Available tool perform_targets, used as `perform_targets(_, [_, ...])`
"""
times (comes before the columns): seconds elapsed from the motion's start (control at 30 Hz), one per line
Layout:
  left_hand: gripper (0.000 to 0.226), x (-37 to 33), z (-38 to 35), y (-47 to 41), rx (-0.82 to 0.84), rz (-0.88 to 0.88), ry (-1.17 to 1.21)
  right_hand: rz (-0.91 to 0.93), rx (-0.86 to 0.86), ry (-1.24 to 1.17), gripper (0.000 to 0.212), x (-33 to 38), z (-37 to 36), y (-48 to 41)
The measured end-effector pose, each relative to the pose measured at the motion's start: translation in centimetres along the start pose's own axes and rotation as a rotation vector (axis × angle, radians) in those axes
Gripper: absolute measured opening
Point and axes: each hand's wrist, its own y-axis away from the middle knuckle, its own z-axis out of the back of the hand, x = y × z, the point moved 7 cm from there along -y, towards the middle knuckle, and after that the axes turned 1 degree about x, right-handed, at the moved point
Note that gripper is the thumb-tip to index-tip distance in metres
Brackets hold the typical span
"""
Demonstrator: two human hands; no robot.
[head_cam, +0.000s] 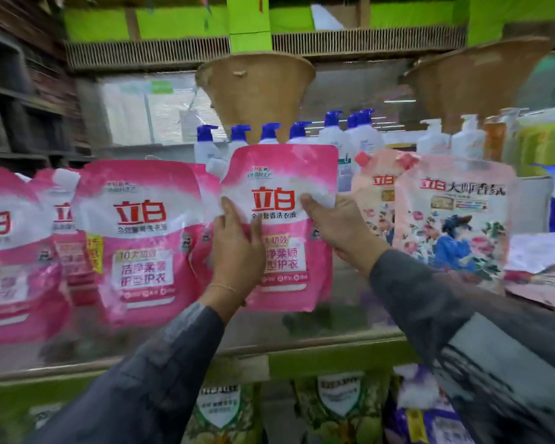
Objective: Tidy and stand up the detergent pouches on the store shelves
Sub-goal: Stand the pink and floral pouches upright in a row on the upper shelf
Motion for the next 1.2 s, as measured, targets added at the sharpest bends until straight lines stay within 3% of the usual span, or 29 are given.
perform_targets(0.2, [0.067,2.6,0.8,-0.8,0.027,-0.009,-0.016,-0.08,-0.055,0.063,0.039,-1.0,-0.9,0.3])
perform_targets(0.33, [0.072,2.7,0.4,-0.2,0.074,-0.039,-0.096,-0.286,0.108,0.217,0.055,-4.9,-1.3,3.3])
perform_targets(0.43, [0.082,2.0,-0.2,0.6,0.084,-0.052,-0.172,-0.346,0.087,0.253,0.104,-6.5,-1.5,4.4])
perform_targets(0.47, [0.084,1.8,-0.5,1.0,0.086,-0.072,-0.198,-0.333,0.088,0.24,0.106,-6.7,-1.6,4.3])
perform_targets(0.63, [0.087,-1.0,-1.8,2.8,0.054,-0.275,-0.376,-0.264,0.168,0.093,0.031,-5.0,-3.1,4.1])
perform_targets(0.73, [0.08,-2.2,-2.9,3.0,0.105,-0.35,-0.357,-0.231,0.157,0.081,0.012,-4.8,-3.8,4.1])
perform_targets(0.9, [0.074,-2.7,-4.2,3.1,0.196,-0.367,-0.281,-0.252,0.173,0.106,0.038,-5.3,-2.8,4.3])
perform_targets(1.0, [0.072,-3.6,-4.7,3.8,0.149,-0.458,-0.327,-0.282,0.183,0.092,0.058,-4.3,-0.6,5.1])
perform_targets(1.1, [0.073,-5.2,-6.1,4.7,0.134,-0.537,-0.371,-0.237,0.066,0.244,0.083,-3.2,3.4,5.1])
perform_targets(1.2, [0.071,-7.2,-8.5,5.2,0.166,-0.581,-0.361,-0.154,-0.074,0.362,0.082,-1.7,6.9,4.7])
